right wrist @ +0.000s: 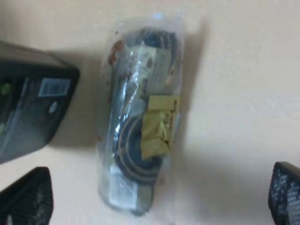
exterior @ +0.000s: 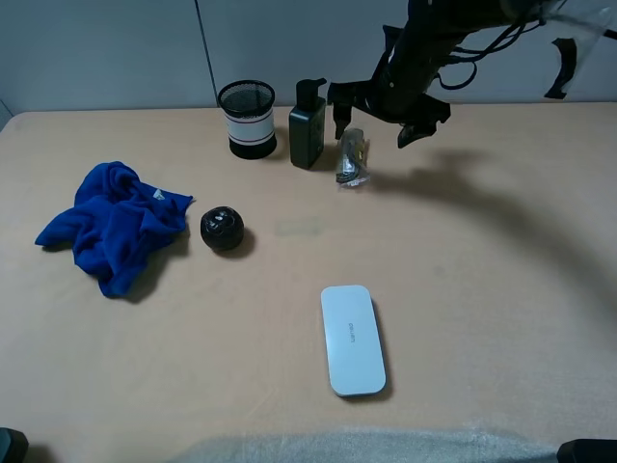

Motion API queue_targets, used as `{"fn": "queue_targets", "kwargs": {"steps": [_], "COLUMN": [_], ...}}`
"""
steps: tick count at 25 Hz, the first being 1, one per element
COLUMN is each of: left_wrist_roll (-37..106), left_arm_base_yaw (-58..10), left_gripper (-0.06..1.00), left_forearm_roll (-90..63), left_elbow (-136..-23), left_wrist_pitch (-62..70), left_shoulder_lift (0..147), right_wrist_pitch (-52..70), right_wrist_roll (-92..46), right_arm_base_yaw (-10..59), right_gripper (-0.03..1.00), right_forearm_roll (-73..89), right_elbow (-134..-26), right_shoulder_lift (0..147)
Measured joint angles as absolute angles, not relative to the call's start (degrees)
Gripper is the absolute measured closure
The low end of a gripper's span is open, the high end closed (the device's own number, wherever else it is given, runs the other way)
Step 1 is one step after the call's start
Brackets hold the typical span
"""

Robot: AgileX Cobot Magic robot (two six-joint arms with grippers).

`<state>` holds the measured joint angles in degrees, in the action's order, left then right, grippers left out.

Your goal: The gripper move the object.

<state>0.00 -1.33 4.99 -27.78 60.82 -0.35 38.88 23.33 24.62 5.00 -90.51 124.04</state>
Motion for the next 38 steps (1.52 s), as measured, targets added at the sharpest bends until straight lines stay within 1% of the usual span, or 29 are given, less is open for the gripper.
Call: {"fn": "queue_targets", "kwargs": {"steps": [9,19,30,38], "left_wrist_roll": [0.00,0.00,0.00,0.00], "left_arm_base_yaw": [-1.33,-1.33,-1.33,-1.33], "left_gripper": [0.02,0.02,0.02,0.02], "left_forearm_roll": [4.99,4.99,4.99,4.99], "left_elbow": [-27.78,-27.78,-27.78,-27.78], "left_wrist_pitch": [60.82,60.82,60.82,60.82], "left_shoulder_lift": [-0.35,-0.35,-0.35,-0.35], "right_wrist_pitch": [46.60,56.72,68.08,69.53], "right_wrist_roll": [21.60,16.44,12.99,11.01], "right_arm_base_yaw": [23.67,23.16,23.16,23.16], "right_gripper": [0.27,0.27,0.27,0.27], "right_forearm_roll": [3.38,2.85,-1.64,-2.06], "right_elbow": [-90.51,-90.51,-90.70,-90.48], "right_shoulder_lift": [119.87,115.53,108.58,102.52]}}
